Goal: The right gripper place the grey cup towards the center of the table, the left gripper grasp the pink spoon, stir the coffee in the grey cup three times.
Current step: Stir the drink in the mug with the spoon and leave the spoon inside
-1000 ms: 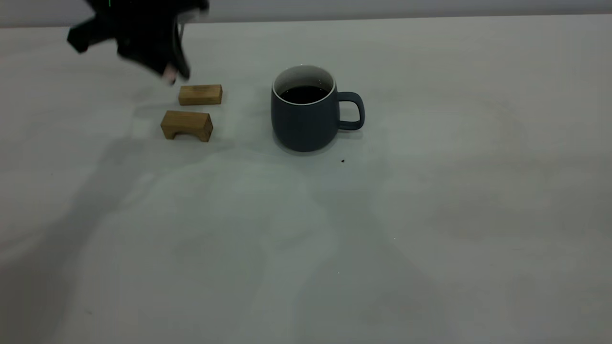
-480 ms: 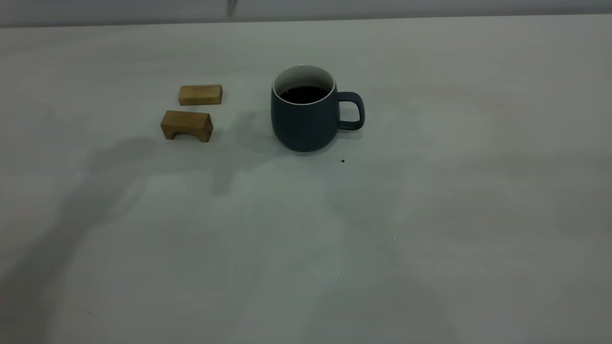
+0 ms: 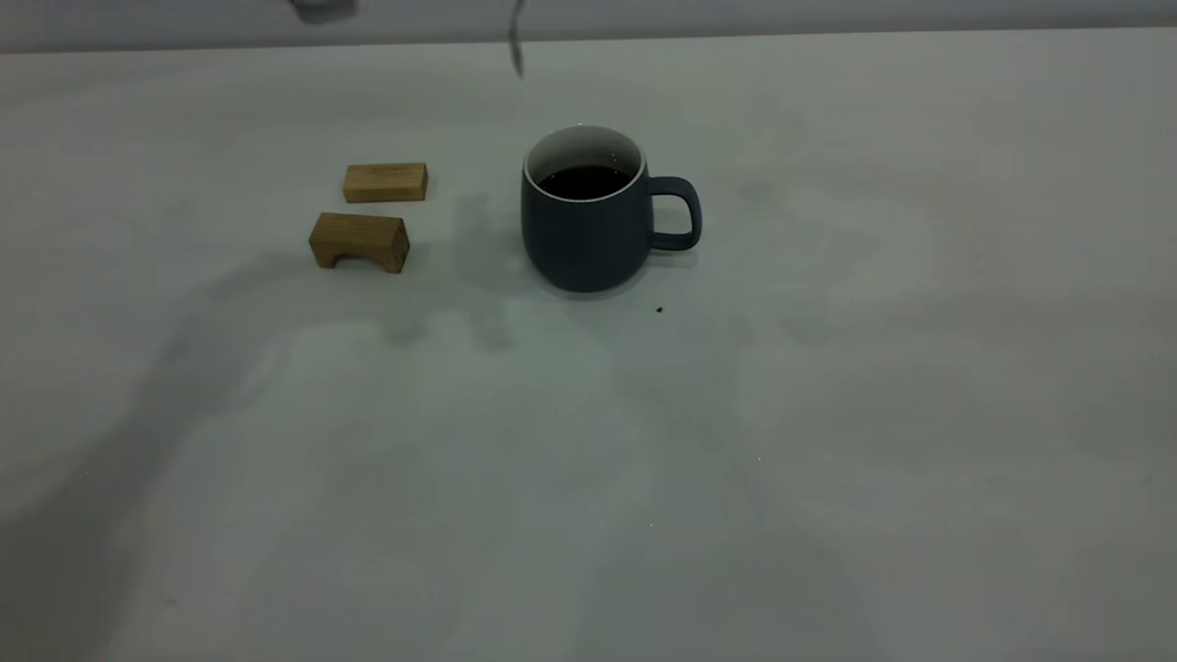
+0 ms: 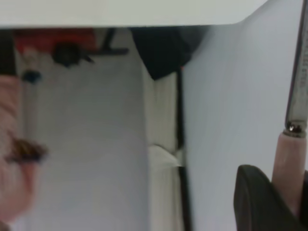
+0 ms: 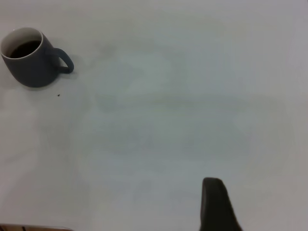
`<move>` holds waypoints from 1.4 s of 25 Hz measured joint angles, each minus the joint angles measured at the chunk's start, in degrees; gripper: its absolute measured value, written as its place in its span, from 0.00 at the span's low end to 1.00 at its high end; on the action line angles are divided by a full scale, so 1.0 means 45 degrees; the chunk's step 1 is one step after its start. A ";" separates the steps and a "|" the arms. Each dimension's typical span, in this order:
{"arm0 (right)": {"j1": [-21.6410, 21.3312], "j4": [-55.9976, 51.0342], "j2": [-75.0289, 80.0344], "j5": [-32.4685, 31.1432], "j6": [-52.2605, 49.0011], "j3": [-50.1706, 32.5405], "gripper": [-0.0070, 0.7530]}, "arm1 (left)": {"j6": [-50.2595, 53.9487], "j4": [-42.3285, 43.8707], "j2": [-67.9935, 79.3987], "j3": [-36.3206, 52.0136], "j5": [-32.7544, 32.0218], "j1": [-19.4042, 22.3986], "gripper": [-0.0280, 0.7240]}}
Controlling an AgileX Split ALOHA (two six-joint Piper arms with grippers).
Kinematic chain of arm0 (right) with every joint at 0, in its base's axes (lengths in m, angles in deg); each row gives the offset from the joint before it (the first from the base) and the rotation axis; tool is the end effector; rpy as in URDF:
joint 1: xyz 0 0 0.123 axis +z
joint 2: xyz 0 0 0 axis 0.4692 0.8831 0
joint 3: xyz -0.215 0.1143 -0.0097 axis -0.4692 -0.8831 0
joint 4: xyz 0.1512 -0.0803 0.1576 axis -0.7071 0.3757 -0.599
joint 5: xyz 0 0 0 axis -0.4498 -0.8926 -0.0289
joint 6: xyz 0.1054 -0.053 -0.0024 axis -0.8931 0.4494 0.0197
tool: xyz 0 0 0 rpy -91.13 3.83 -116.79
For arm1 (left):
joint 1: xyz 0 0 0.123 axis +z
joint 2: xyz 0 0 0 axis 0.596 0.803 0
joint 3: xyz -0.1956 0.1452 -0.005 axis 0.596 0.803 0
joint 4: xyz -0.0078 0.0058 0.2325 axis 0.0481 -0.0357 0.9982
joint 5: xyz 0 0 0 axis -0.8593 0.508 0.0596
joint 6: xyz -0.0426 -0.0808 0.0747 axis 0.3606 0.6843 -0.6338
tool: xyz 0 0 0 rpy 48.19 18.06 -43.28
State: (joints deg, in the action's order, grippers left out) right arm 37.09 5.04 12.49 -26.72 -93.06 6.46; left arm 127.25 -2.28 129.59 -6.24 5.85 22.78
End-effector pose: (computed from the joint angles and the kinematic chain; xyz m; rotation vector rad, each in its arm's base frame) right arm 0.0451 0.0017 0.2392 -0.0700 2.1612 0.0808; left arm 0.3836 -0.1791 0.1395 1.8627 -1.3987 1.2338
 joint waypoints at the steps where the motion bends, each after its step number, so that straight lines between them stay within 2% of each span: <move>1: 0.0000 0.0000 0.0000 0.0000 0.0000 0.0000 0.66 | 0.0012 -0.0301 0.0125 0.0000 0.0116 0.0001 0.22; 5: 0.0000 0.0000 0.0000 0.0000 0.0000 0.0000 0.66 | -0.0403 -0.1271 0.0763 0.0000 0.0651 0.0001 0.22; 10: 0.0000 -0.0007 0.0000 0.0000 0.0000 0.0000 0.66 | -0.2043 -0.2623 0.1899 -0.0026 0.0693 0.0001 0.22; 21: 0.0000 -0.0007 0.0000 0.0000 0.0000 0.0000 0.66 | -0.2752 -0.2856 0.4119 -0.1712 0.0471 -0.0532 0.22; 27: 0.0000 -0.0038 0.0000 0.0000 0.0000 0.0000 0.66 | -0.2741 -0.2810 0.4596 -0.1795 0.0071 -0.0860 0.22; 35: 0.0000 -0.0047 0.0000 0.0000 0.0000 0.0000 0.66 | -0.2584 -0.2652 0.4629 -0.1795 0.0234 -0.0372 0.22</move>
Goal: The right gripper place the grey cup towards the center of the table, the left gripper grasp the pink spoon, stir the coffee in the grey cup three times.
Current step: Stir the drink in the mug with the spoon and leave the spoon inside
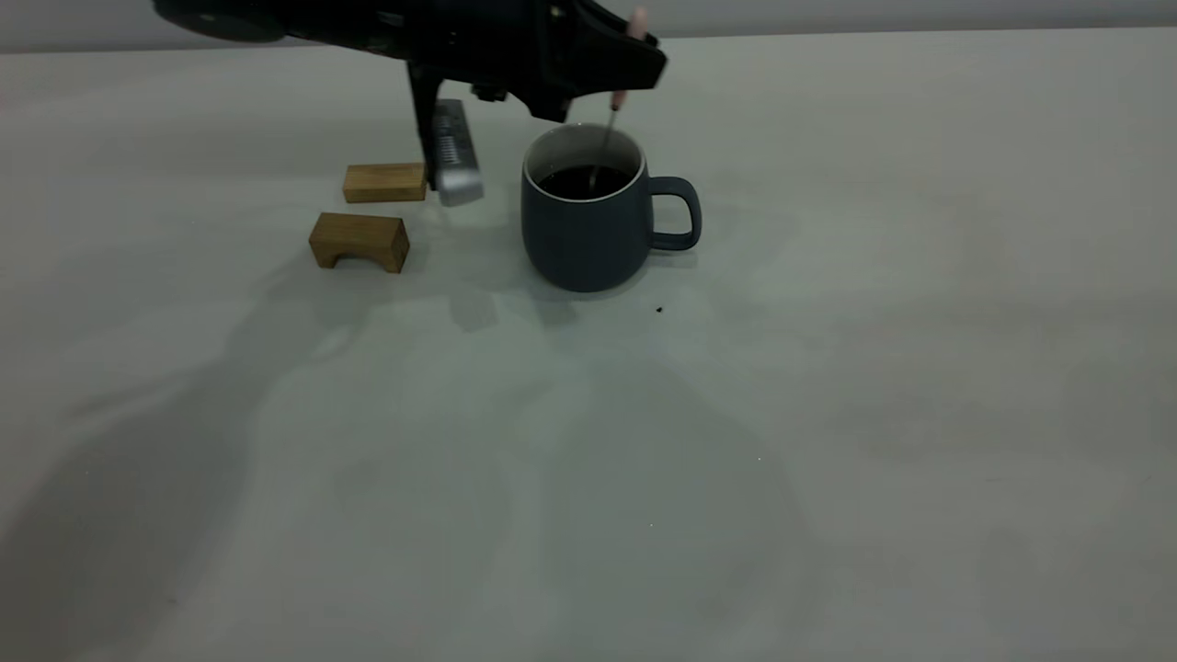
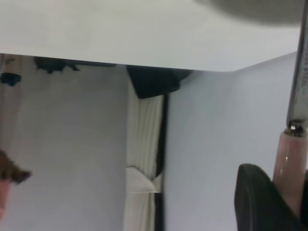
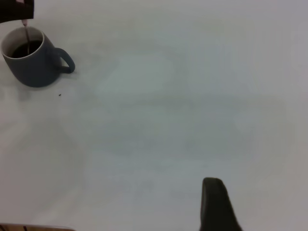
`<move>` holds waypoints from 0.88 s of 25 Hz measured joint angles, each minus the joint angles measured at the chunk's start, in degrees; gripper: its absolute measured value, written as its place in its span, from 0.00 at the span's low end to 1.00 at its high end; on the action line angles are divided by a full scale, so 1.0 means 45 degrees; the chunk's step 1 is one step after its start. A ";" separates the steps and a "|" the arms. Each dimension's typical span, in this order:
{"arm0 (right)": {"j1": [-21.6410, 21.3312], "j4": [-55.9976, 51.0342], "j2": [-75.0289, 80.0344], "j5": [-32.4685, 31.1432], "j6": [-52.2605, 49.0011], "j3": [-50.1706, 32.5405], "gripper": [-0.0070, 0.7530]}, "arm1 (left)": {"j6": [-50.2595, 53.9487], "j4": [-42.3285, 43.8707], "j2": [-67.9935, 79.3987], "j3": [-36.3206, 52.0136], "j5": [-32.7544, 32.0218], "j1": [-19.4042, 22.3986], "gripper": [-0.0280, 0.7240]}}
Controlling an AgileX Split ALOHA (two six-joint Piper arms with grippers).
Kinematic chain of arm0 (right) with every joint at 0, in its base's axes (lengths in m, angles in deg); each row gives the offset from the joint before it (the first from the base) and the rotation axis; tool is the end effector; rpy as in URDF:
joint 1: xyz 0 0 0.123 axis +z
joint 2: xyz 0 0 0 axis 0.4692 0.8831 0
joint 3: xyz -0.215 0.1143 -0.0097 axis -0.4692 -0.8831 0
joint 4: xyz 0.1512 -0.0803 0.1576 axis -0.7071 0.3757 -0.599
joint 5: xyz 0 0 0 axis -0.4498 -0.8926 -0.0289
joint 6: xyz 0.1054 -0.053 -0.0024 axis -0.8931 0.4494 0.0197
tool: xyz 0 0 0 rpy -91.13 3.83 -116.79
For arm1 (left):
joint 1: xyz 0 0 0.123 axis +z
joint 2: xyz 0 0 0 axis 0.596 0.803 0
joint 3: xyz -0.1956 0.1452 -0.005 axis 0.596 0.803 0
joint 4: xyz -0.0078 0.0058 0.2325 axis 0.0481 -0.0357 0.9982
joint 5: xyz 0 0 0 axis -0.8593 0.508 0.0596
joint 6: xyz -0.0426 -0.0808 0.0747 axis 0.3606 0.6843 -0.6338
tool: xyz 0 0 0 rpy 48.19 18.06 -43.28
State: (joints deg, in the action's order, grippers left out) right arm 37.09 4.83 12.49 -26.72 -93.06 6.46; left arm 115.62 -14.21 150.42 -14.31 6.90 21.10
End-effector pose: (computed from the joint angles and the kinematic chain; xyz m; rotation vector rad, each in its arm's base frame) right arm 0.0450 0.0021 0.2392 -0.0703 2.1615 0.0853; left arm 0.4046 -0.1953 0.0291 1.9159 -1.3233 1.1554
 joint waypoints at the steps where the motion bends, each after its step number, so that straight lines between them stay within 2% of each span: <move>1: 0.0000 0.0000 0.0000 0.0000 0.0000 0.0000 0.66 | 0.0135 -0.0011 0.0000 0.0000 0.0040 0.0102 0.22; 10: 0.0000 0.0000 0.0000 0.0000 0.0000 0.0000 0.66 | 0.0388 -0.0204 0.0514 -0.0938 0.0480 0.0011 0.22; 16: 0.0000 0.0000 0.0000 0.0000 0.0000 0.0000 0.66 | 0.0472 0.0122 0.0686 -0.1091 -0.0650 -0.0342 0.22; 22: 0.0000 0.0000 0.0000 0.0000 0.0000 0.0000 0.66 | 0.1945 0.2054 0.0686 -0.1091 -0.1584 -0.0094 0.22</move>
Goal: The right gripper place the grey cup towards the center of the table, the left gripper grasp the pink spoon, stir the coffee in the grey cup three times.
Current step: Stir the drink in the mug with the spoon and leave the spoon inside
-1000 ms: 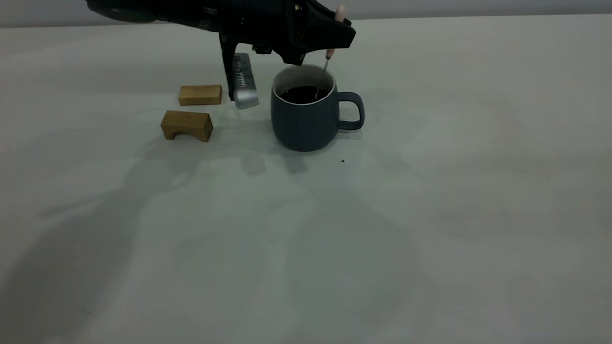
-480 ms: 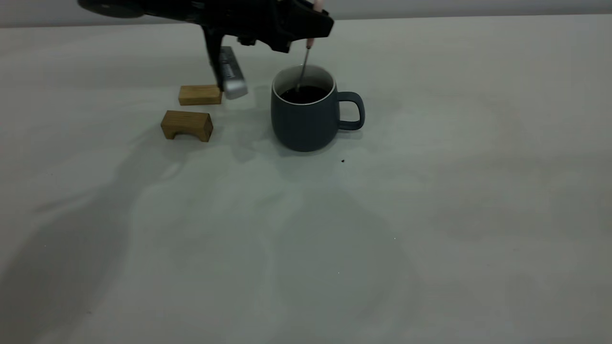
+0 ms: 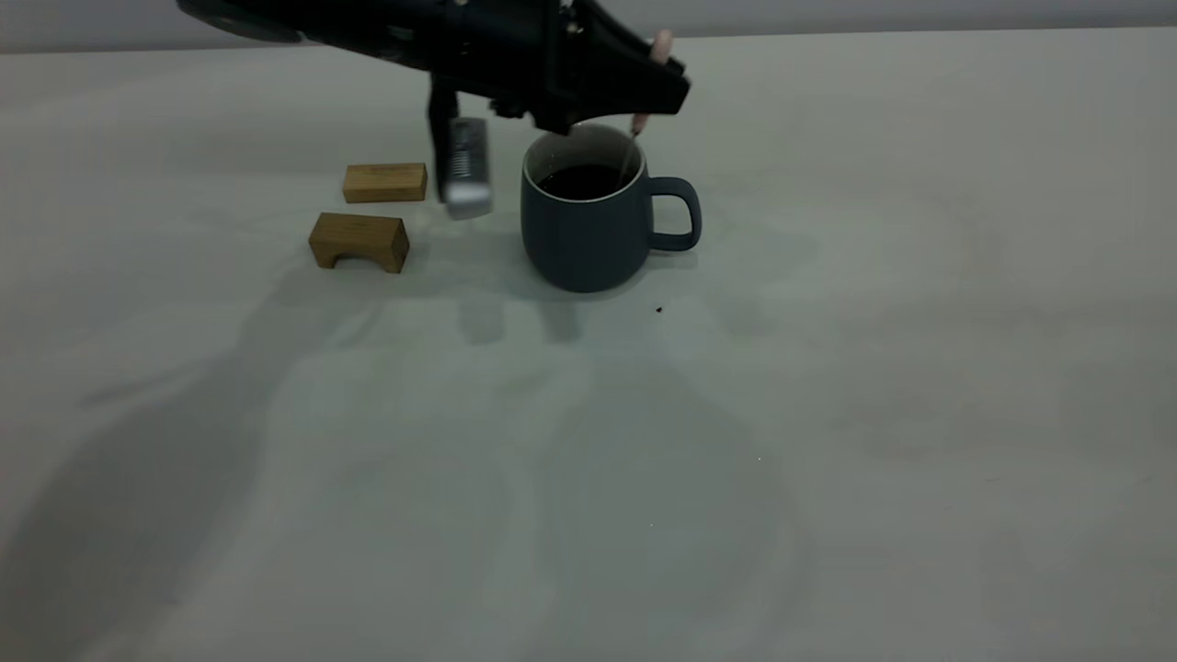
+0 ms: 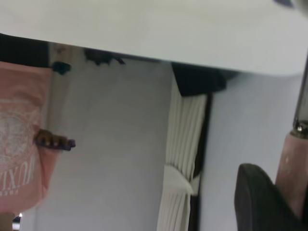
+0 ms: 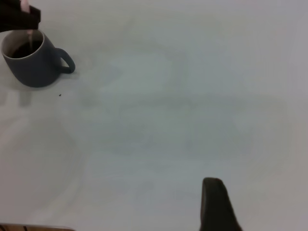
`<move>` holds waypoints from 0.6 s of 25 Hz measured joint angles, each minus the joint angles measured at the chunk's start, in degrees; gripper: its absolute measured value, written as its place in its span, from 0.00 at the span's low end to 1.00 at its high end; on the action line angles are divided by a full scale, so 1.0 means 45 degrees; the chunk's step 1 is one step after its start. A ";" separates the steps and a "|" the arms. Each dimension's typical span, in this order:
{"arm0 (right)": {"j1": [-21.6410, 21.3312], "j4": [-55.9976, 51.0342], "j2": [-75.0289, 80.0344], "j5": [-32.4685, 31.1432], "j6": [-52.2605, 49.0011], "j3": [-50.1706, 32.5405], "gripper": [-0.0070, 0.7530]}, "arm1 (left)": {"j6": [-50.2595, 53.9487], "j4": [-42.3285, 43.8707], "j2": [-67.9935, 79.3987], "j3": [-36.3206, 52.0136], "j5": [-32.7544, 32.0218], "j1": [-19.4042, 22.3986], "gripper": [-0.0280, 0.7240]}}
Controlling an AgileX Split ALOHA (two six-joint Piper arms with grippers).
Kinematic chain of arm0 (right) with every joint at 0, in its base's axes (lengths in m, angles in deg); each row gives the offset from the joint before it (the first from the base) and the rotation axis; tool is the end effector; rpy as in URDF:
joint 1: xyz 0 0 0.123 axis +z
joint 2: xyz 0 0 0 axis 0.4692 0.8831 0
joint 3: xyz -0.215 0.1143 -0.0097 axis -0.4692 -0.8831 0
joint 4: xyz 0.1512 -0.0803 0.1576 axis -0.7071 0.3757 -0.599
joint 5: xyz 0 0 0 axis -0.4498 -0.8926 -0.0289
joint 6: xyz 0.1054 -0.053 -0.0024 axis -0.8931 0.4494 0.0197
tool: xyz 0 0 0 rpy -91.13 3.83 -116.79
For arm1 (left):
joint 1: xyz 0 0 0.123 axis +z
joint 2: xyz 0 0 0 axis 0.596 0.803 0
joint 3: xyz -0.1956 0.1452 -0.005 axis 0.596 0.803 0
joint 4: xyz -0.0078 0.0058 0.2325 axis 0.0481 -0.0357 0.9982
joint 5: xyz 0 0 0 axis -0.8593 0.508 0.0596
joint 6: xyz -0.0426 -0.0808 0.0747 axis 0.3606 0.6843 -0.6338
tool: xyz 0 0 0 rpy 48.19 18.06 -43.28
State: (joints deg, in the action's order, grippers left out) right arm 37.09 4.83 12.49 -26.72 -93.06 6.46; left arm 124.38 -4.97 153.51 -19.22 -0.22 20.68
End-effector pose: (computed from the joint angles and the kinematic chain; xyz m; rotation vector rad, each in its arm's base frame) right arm 0.0450 0.0021 0.2392 -0.0703 2.1615 0.0853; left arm 0.3966 -0.2076 0.0241 1.7974 -1.3521 1.0139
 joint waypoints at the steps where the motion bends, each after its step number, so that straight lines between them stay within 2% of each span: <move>1: 0.0000 0.0000 0.0000 0.0000 0.0000 0.0000 0.66 | 0.0318 0.0362 0.0000 0.0000 -0.0087 0.0140 0.22; 5: 0.0000 -0.0006 0.0000 0.0000 0.0000 0.0000 0.66 | 0.0770 0.1059 0.0000 0.0000 -0.0200 0.0814 0.22; 8: 0.0000 -0.0006 0.0000 0.0000 0.0000 0.0000 0.66 | 0.0770 0.0966 0.0000 -0.0014 0.0264 0.1031 0.22; 15: 0.0000 -0.0006 0.0000 0.0000 0.0000 0.0000 0.66 | -0.1062 -0.1615 0.0095 -0.0024 0.1568 0.0419 0.22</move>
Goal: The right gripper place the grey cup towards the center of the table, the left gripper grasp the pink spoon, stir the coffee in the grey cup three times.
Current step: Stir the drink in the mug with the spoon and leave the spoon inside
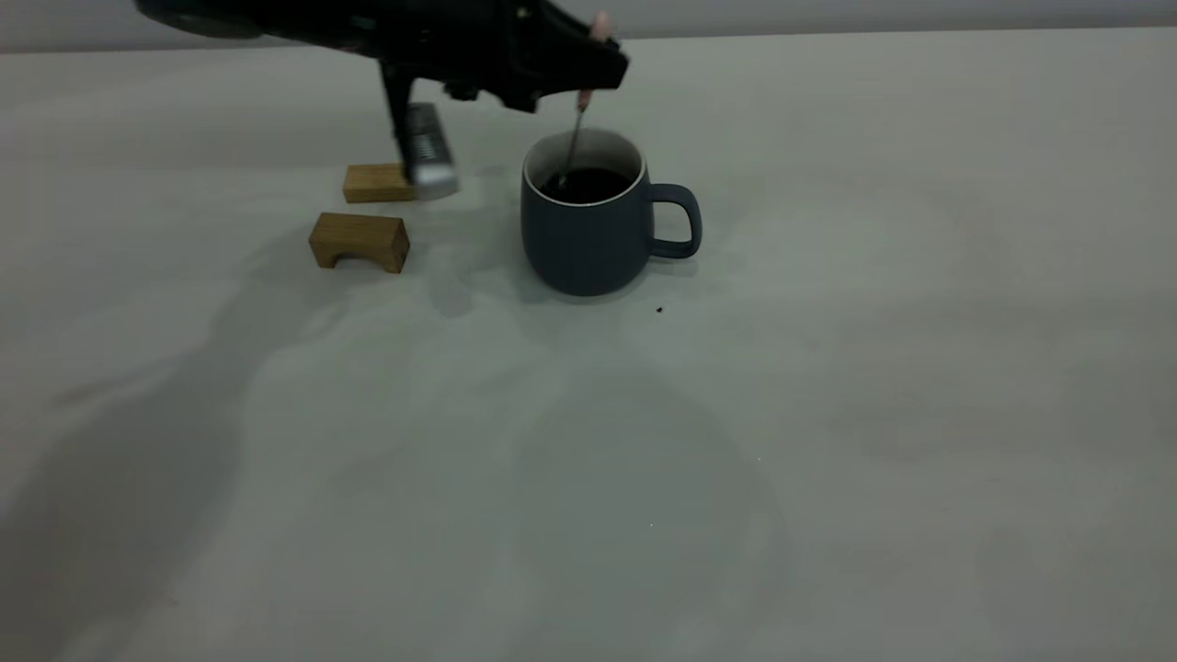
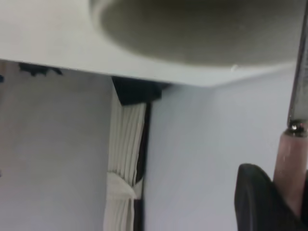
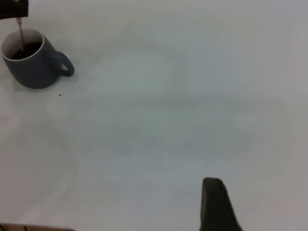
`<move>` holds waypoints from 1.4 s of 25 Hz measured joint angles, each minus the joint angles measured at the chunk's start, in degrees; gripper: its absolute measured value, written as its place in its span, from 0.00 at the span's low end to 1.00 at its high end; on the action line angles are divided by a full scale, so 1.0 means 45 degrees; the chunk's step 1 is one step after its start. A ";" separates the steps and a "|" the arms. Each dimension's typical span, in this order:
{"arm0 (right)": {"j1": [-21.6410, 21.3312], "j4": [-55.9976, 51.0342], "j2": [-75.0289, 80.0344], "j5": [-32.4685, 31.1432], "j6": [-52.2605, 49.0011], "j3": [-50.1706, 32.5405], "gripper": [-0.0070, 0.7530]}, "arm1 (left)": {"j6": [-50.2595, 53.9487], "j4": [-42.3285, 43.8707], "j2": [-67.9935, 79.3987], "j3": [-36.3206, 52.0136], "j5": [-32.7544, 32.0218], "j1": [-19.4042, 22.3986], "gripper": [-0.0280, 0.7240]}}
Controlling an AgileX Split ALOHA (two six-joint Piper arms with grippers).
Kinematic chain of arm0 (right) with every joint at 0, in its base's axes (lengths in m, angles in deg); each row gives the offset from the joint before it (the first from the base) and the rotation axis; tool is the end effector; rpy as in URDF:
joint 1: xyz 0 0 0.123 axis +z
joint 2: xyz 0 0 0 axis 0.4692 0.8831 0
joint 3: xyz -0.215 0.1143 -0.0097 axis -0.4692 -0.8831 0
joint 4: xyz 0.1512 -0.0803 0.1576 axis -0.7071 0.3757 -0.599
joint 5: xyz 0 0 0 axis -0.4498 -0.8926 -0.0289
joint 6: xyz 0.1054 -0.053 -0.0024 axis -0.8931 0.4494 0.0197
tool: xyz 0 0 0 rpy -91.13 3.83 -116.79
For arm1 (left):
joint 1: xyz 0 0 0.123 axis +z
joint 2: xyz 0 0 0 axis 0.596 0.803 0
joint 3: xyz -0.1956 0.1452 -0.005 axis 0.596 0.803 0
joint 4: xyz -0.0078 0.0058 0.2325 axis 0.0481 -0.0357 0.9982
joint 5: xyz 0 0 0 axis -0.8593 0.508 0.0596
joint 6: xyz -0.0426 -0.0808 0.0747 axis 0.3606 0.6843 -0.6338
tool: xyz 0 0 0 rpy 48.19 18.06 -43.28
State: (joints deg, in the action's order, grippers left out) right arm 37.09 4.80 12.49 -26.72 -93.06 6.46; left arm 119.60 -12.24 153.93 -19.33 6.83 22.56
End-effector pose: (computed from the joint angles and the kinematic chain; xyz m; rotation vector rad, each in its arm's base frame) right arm 0.0450 0.0022 0.2392 -0.0703 2.1615 0.0859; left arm 0.4198 -0.1880 0.0204 1.9451 -1.2752 1.1491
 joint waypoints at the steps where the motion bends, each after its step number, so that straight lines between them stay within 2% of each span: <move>1: 0.0000 0.0000 0.0000 0.0000 0.0000 0.0000 0.66 | -0.0378 -0.0307 0.0082 -0.0004 -0.0015 -0.0119 0.22; 4: 0.0000 0.0000 0.0000 0.0000 0.0000 0.0000 0.66 | -0.0834 -0.0439 0.0229 -0.0004 -0.0252 -0.0412 0.22; 8: 0.0000 0.0000 0.0000 0.0000 0.0000 0.0000 0.66 | -0.0885 0.0137 0.0285 -0.0004 -0.1438 -0.0435 0.22; 13: 0.0000 0.0000 0.0000 0.0000 0.0000 0.0000 0.66 | 0.0490 0.1759 0.0285 -0.0004 -0.2499 0.0102 0.22; 17: 0.0000 0.0000 0.0000 0.0000 0.0000 0.0000 0.66 | 0.1261 0.2262 0.0285 -0.0004 -0.2422 0.0716 0.22; 21: 0.0000 0.0000 0.0000 0.0000 0.0000 0.0000 0.66 | 0.1270 0.1937 0.0298 -0.0004 -0.1686 0.0877 0.22; 28: 0.0000 0.0000 0.0000 0.0000 0.0000 0.0000 0.66 | -0.0811 -0.0114 0.0337 -0.0004 -0.0460 0.0198 0.22; 32: 0.0000 0.0000 0.0000 0.0000 0.0000 0.0000 0.66 | -0.1051 -0.0416 0.0549 -0.0004 -0.0592 -0.0228 0.22; 35: 0.0000 0.0000 0.0000 0.0000 0.0000 0.0000 0.66 | -0.1117 -0.0234 0.0770 -0.0015 -0.1253 -0.0260 0.22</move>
State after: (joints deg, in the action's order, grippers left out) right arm 37.09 4.80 12.49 -26.72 -93.06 6.46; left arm 114.57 -13.29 157.40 -19.40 1.19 21.39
